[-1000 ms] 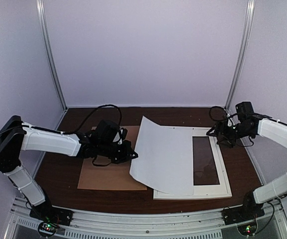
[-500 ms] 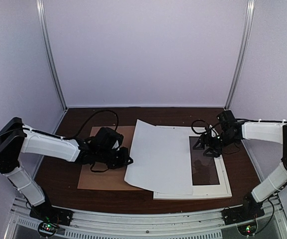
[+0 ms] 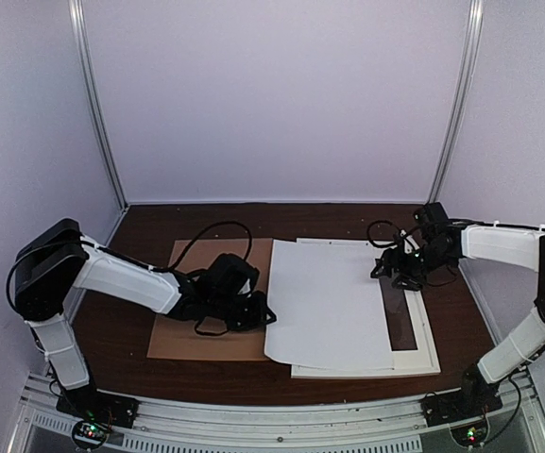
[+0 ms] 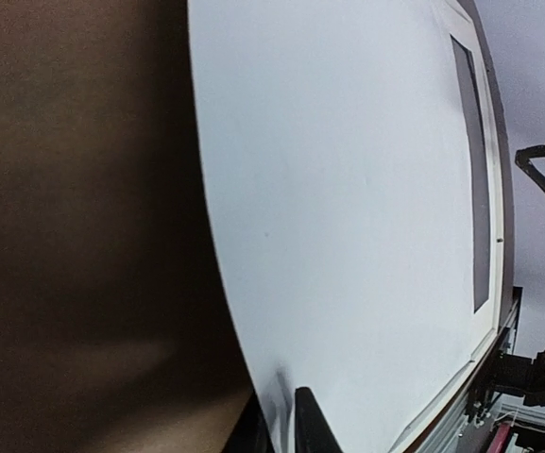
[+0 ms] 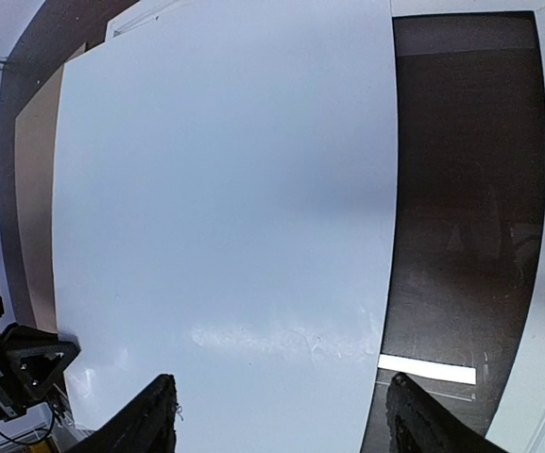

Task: Put the photo into the frame
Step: Place the photo on the mat board.

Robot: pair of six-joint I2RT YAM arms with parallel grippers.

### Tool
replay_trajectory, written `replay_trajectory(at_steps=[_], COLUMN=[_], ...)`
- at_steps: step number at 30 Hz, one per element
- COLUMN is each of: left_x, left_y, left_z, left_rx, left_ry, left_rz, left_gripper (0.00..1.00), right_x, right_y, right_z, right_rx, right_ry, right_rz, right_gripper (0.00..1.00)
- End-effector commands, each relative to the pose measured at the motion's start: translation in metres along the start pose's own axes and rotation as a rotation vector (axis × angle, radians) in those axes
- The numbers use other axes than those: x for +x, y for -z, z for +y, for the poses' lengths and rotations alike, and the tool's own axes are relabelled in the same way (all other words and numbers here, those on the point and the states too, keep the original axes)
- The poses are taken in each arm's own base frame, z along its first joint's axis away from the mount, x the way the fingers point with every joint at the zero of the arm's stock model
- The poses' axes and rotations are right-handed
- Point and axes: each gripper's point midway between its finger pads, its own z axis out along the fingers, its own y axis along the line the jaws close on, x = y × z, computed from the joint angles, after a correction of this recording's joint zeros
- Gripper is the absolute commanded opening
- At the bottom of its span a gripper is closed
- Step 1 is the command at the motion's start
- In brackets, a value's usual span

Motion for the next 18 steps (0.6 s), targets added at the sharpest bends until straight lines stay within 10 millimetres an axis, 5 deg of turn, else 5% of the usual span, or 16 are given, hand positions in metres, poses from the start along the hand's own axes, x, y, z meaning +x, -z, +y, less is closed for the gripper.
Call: replay_trajectory(at_steps=[1, 10, 18], left_x=[-0.006, 0.000, 0.001], left_y=[-0.008, -0.025, -0.036], left_z=[-0.040, -0.051, -0.057], left_rx=[0.117, 0.137, 0.128], left_ry=[-0.034, -0.065, -0.101], left_rz=[0.017, 0.096, 0.141], left_gripper=[0.14, 0.23, 0.18], right_x=[-0.008, -0.007, -0.005], right_y=[0.008, 0.011, 0.012], right_z=[-0.004, -0.008, -0.010], right_rx=[0.027, 0.038, 0.041], right_ry=[0.015, 0.016, 0.019], right_rz=[-0.026, -0.027, -0.021], right_gripper=[0.75, 0.75, 0.75])
